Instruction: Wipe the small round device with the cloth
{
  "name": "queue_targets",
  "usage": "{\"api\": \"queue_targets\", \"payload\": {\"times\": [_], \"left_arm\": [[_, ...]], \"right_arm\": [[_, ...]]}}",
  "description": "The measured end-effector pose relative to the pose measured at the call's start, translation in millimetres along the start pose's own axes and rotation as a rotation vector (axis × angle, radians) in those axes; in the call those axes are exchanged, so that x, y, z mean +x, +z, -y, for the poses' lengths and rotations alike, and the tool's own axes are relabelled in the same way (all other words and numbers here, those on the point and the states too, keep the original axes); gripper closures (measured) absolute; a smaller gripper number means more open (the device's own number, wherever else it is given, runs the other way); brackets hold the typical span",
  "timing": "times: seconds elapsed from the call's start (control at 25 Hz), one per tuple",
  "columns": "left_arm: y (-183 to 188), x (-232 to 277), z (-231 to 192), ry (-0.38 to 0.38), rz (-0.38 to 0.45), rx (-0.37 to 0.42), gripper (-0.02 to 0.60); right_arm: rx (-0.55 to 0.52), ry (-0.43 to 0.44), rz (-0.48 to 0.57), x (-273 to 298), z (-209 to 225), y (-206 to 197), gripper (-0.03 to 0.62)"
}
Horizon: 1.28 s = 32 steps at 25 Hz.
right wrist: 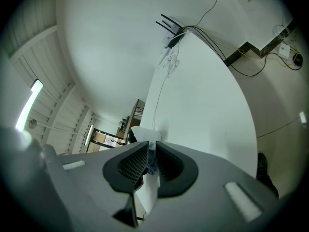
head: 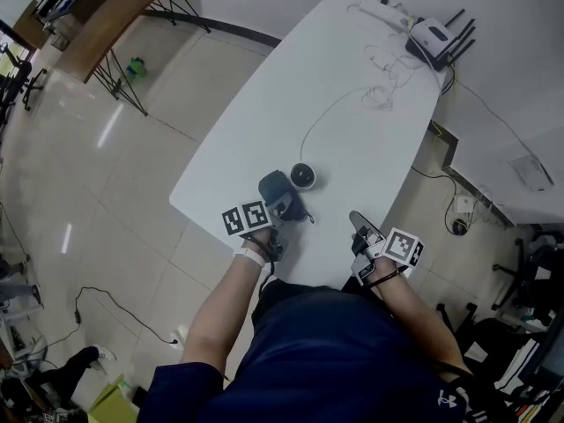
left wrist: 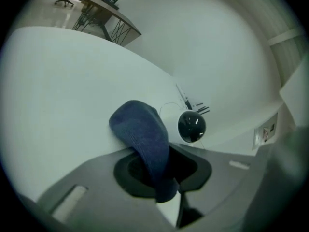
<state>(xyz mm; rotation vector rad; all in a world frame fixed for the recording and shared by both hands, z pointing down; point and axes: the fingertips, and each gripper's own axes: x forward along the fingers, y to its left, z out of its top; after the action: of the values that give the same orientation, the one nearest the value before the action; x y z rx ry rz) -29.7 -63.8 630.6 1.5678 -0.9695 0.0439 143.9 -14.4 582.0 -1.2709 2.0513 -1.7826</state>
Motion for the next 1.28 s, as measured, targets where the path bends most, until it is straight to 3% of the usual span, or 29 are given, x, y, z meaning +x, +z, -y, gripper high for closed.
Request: {"api": "queue_targets", "payload": {"times": [0.12,0.2,0.28,0.32,0.36,0.44,0.56,0.64,0.72,0.8,0.96,1.0,1.04,1.08,1.16,1.24,1.28], "left_arm": [[0.6,-3.7,6.4,0.022,0.041,-0.002,0.515],[13.5,-16.7,22.5,0.041,0.101,0.043,0.515],[32.5,-33.9,48.9,0.059,0.168,0.149,0.515],[40.7,-41.6,65.2,0.073,0.189,0.242,0.515],[45.2,-46.6,83.3,0.085,0.192,0.364,0.517],[38.0,-45.7,116.4,0.103,0.136,0.687,0.516],[0.1,-23.7,129.4,0.153,-0.042,1.262,0.517],[-26.6,-9.2,117.2,0.213,-0.183,1.595,0.517],[-47.0,2.3,96.3,0.263,-0.302,1.803,0.517],[-60.3,10.1,72.6,0.287,-0.393,1.885,0.518],[-63.7,8.7,45.1,0.319,-0.472,1.911,0.517],[-63.2,5.0,45.3,0.305,-0.474,1.864,0.517],[-63.3,0.2,48.0,0.271,-0.474,1.765,0.517],[-62.7,-5.6,52.8,0.218,-0.466,1.613,0.517],[-51.8,-20.4,69.3,0.079,-0.406,1.212,0.517],[-23.1,-40.4,92.6,-0.069,-0.281,0.812,0.517],[-3.4,-49.9,99.8,-0.13,-0.202,0.651,0.518]], "right_arm": [[0.016,-0.004,0.003,-1.1,1.1,-1.9,0.542],[0.05,-0.017,0.008,-2.8,1.8,-3.9,0.542],[0.053,-0.017,0.011,-3.5,2.8,-2.2,0.542],[0.038,-0.01,0.011,-3.1,3.1,-0.1,0.542],[0.02,-0.003,0.01,-2.5,3.3,1.9,0.542],[0.009,0.002,0.009,-2.1,3.1,2.5,0.542],[0.008,0.008,0.004,-0.9,-0.6,-0.4,0.542],[0.004,0.015,-0.001,1.3,-3.4,-1.8,0.542],[0.004,0.015,-0.002,1.4,-2.4,-2.0,0.542],[0.009,0.01,0.001,-0.8,0.7,-1.6,0.542],[0.049,-0.018,0.013,-6.8,8.3,-2.1,0.542],[0.042,-0.016,0.014,-7.1,8.9,-1.1,0.542],[0.028,-0.011,0.015,-6.8,8.8,0.4,0.543],[0.018,-0.008,0.015,-6.5,8.4,1.4,0.542],[0.013,-0.006,0.016,-5.6,7.1,2.2,0.543],[0.014,-0.005,0.016,-4.9,6.0,2.3,0.543],[0.015,-0.006,0.015,-4.8,5.8,2.4,0.543]]}}
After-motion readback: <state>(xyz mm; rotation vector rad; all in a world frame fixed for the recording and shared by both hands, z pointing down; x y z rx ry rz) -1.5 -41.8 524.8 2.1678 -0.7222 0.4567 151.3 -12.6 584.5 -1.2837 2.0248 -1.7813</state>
